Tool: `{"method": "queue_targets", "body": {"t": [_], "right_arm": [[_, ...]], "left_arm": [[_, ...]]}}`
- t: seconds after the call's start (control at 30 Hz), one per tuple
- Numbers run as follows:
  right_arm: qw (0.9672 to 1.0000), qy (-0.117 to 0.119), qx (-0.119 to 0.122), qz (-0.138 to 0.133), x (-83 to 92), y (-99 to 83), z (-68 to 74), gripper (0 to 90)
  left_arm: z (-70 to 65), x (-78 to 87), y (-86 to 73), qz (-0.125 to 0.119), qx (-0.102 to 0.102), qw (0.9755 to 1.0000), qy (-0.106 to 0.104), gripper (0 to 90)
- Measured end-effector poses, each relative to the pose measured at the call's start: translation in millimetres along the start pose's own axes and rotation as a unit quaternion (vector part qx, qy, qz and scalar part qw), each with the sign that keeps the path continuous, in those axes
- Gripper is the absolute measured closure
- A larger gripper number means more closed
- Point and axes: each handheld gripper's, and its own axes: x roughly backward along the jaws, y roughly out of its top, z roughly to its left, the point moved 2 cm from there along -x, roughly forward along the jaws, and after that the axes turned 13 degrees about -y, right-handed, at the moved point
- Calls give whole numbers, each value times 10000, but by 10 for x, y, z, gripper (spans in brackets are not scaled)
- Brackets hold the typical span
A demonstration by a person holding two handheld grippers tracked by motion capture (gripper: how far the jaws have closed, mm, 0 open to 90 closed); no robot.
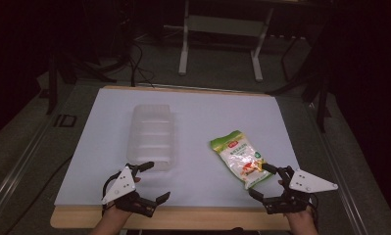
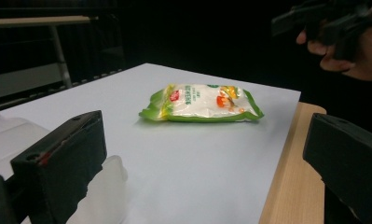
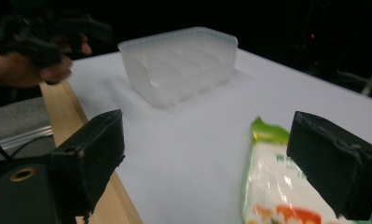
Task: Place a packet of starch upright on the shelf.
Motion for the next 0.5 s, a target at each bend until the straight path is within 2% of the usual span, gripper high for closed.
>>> {"method": "queue_targets", "body": {"t": [0.07,0.1,0.2,0.23,0.4,0.43,0.5], "right_arm": [[10000,-2,43,-42,8,40,-2,110],[9999,-13,91,-128,28,126,-20,110],[9997,-54,84,-200,33,186,-47,105],[9995,-182,92,-259,24,252,-76,105],[9992,-255,84,-299,-41,347,-141,105],[9992,-267,75,-291,-60,362,-156,105],[9984,-433,72,-350,-92,385,-186,105]], "left_arm": [[0,-2,3,-14,20,10000,11,0],[5,-3,3,-15,51,10000,14,0],[12,-8,-4,21,96,9999,34,0],[18,-12,-8,15,141,9999,19,0],[17,-18,-4,66,164,9998,38,0],[21,-25,-10,95,246,9997,0,0],[20,-30,-12,144,240,9996,30,0]]}}
